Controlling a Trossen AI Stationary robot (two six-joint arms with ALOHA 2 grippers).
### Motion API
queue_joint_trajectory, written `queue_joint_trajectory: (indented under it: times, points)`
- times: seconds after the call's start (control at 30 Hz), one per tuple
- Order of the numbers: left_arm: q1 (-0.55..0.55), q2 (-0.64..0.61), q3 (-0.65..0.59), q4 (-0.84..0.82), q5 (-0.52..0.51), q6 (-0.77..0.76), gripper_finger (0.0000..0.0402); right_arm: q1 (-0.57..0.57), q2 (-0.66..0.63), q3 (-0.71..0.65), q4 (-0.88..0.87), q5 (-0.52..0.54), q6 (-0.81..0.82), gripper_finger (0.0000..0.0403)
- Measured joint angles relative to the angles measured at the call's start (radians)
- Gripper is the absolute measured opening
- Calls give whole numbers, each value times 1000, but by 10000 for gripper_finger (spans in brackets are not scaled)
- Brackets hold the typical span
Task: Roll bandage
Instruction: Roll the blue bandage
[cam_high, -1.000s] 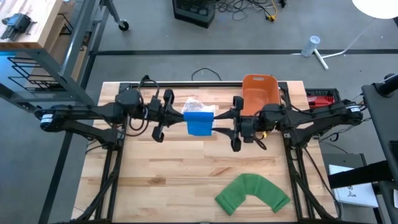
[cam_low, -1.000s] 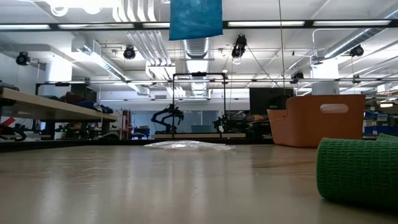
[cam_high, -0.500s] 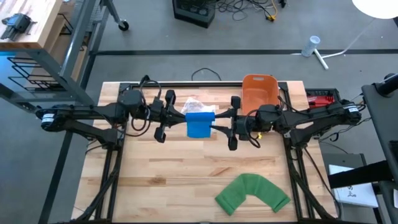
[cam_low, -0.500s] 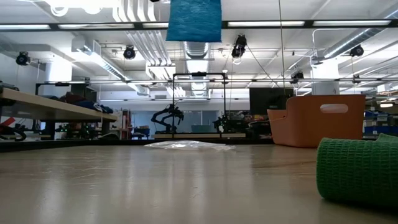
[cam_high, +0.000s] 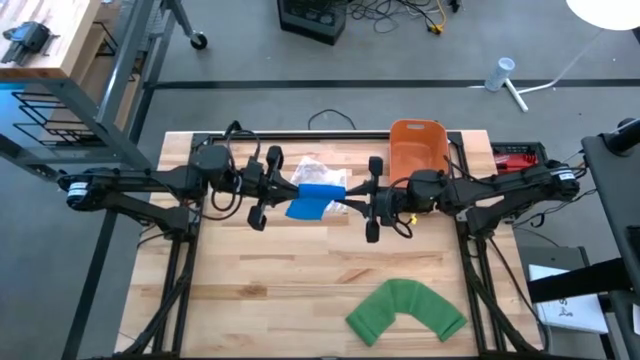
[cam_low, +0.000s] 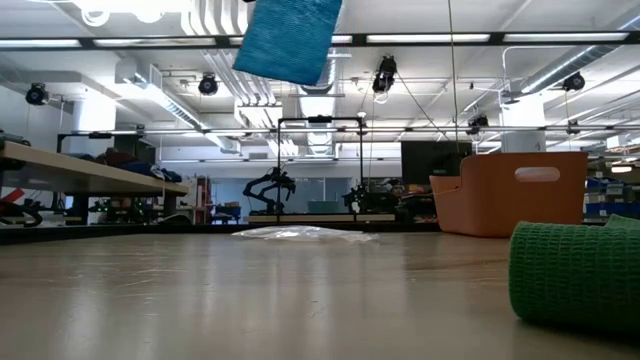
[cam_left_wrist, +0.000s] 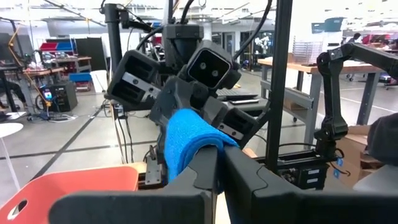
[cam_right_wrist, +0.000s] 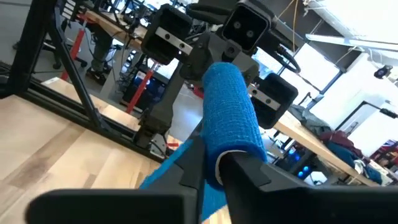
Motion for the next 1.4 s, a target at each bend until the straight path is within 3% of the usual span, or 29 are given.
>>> queue_joint_trajectory:
  times: [0.13, 0.3, 0.6, 1.07, 1.4]
  points:
    - [0, 1, 0, 0, -7, 1, 25, 1, 3, 4, -7, -3, -34, 9]
    - [0, -35, 0, -34, -15, 7, 66, 1, 2, 41, -18, -3, -49, 5]
    - [0, -166, -16, -220, -153, 45, 161, 1, -28, 129, -94, -10, 33, 2]
    - [-8, -48, -84, 24, -144, 26, 266, 1, -24, 145, -138, -63, 72, 0]
    - [-8, 58, -83, 169, -139, 103, 284, 0, -23, 145, -143, -117, 153, 0]
